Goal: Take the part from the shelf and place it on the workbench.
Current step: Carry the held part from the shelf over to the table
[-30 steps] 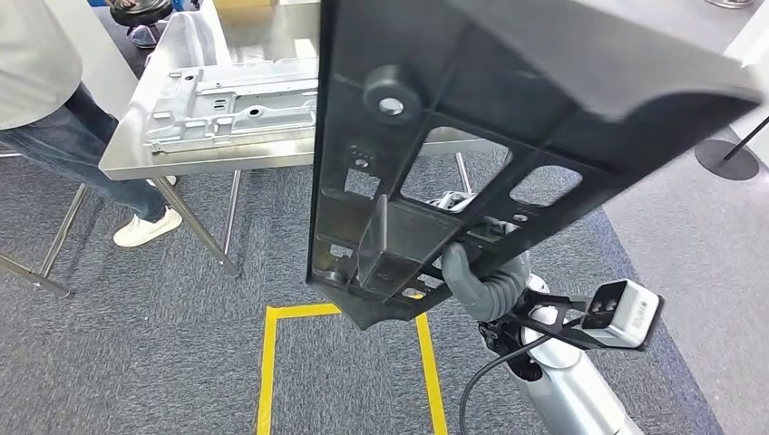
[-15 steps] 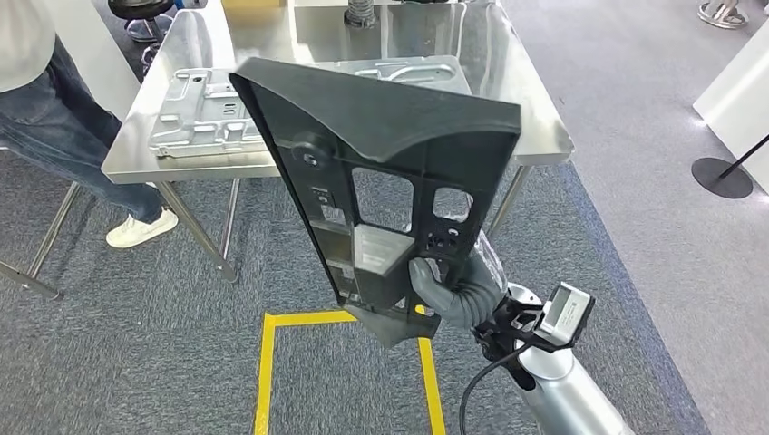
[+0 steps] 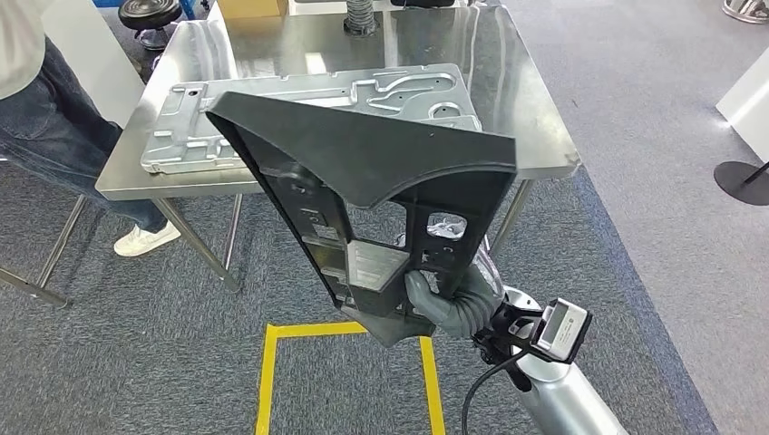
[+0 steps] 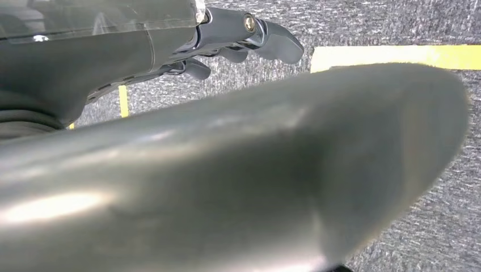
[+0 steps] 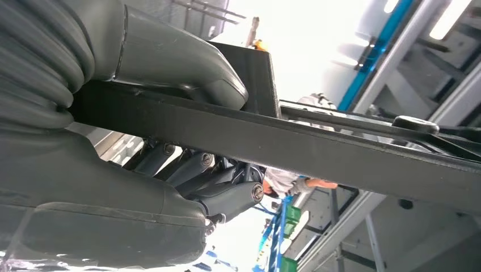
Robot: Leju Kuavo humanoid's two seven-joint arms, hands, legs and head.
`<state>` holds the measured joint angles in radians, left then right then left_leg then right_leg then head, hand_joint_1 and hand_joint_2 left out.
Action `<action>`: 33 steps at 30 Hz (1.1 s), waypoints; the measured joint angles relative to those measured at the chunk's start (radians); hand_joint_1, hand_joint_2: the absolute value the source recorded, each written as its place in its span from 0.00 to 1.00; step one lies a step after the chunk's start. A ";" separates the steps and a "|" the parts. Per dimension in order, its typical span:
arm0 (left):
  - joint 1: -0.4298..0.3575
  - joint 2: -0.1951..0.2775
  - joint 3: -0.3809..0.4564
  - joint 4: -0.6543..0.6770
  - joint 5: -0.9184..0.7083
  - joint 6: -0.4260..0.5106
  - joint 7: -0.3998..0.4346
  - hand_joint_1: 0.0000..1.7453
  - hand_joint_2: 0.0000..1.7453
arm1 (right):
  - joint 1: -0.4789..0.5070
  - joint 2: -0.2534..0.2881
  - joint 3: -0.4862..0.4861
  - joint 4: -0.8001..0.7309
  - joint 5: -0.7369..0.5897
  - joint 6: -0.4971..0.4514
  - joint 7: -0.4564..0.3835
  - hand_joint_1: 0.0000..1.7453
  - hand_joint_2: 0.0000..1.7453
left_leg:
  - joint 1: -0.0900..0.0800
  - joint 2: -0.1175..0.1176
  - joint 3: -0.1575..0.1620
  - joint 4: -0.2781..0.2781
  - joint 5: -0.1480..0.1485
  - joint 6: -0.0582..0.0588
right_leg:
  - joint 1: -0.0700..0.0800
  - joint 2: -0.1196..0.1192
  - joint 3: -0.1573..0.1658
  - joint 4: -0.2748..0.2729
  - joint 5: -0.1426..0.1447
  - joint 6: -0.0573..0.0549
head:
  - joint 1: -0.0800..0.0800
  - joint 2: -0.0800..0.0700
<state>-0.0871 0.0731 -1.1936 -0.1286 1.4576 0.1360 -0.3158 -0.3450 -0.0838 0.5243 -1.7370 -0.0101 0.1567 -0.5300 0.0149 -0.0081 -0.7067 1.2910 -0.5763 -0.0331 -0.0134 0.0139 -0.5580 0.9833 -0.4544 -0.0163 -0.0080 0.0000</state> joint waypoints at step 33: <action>0.001 -0.005 0.000 0.000 0.000 0.005 -0.005 0.00 0.00 | 0.003 0.015 -0.036 -0.009 0.066 -0.027 -0.027 1.00 1.00 | 0.002 0.002 0.060 -0.157 0.108 0.001 | 0.002 -0.009 0.033 0.000 -0.024 0.003 | -0.008 0.000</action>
<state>-0.0857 0.0676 -1.1940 -0.1286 1.4576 0.1406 -0.3205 -0.3417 -0.0686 0.4883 -1.7461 0.0561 0.1295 -0.5568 0.0172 -0.0061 -0.6467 1.1345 -0.4686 -0.0316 -0.0112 0.0047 -0.5254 0.9837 -0.4784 -0.0130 -0.0162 -0.0001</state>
